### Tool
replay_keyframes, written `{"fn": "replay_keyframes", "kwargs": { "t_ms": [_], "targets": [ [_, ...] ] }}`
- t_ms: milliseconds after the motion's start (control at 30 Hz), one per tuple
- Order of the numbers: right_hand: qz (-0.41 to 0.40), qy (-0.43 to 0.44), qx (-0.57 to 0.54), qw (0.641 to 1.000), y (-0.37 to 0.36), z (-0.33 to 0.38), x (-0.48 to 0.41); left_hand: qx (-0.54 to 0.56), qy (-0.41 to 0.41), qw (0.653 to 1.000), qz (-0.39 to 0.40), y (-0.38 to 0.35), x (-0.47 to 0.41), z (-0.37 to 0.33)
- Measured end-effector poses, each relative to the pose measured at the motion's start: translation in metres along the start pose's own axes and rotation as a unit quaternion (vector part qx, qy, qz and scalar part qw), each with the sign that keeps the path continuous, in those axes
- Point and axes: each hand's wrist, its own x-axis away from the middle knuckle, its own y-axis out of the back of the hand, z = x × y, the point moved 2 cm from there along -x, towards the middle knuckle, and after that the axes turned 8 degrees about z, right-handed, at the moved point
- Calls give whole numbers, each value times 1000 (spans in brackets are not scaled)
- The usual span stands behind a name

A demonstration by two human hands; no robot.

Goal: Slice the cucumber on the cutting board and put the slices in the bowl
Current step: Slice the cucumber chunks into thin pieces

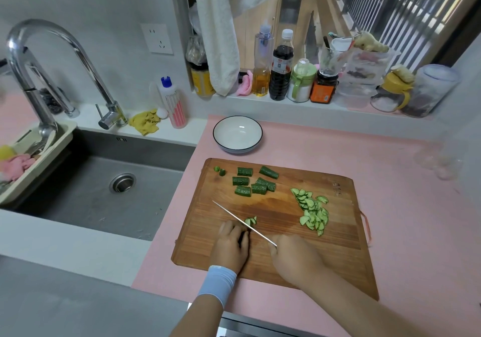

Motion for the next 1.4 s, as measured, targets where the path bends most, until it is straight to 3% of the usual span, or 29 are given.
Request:
{"fn": "replay_keyframes", "kwargs": {
  "t_ms": [667,1033,1400],
  "targets": [
    [-16,18,10,1000,-1,-25,29,-2,6,1000,-13,3,-1,-1],
    [9,-4,-1,1000,-4,-7,6,-2,7,1000,-16,4,0,-3],
    [-16,18,19,1000,-7,-3,4,-6,3,1000,-14,3,0,-2]
  ]
}}
